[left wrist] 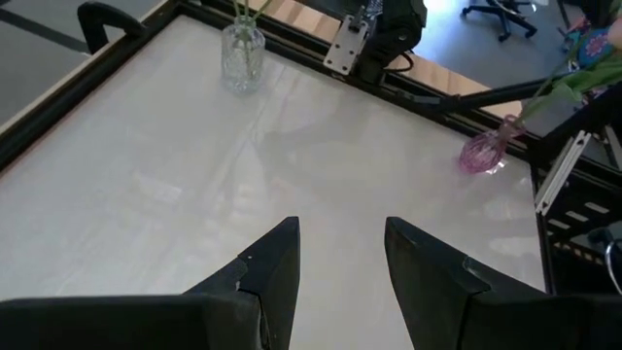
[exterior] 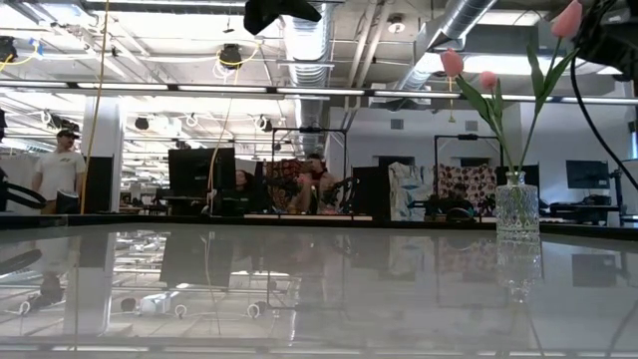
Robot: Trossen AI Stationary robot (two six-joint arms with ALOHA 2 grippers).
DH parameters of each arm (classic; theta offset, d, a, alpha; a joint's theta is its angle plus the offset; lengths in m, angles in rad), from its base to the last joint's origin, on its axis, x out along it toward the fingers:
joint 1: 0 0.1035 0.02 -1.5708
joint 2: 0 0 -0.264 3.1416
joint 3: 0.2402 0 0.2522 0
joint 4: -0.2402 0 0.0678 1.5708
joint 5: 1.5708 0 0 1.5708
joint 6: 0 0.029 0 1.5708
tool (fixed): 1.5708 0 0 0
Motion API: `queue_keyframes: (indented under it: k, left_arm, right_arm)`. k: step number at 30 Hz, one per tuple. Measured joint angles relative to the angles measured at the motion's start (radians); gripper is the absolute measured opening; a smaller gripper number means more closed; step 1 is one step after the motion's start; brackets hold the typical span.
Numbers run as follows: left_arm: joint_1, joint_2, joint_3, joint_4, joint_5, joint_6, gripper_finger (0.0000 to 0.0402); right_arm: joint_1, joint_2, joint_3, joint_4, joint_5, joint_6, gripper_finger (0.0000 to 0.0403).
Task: Sort flowers into vase by color
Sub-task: Put the pink flower in the pink vase
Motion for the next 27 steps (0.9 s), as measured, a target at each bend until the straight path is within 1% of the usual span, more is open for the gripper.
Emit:
queue_keyframes:
  k: [4, 18, 27]
  left_arm:
    - [0.0, 0.0, 0.0, 0.0, 0.0, -0.006, 0.0139]
    - [0.0, 0.0, 0.0, 0.0, 0.001, -0.028, 0.0139]
    - [0.0, 0.0, 0.0, 0.0, 0.004, -0.038, 0.014]
  right_arm:
    - [0.0, 0.026, -0.002, -0.013, 0.021, 0.022, 0.0021]
    - [0.0, 0.144, -0.002, -0.026, 0.023, 0.088, 0.0021]
    - [0.0, 0.241, -0.002, -0.029, 0.022, 0.097, 0.0021]
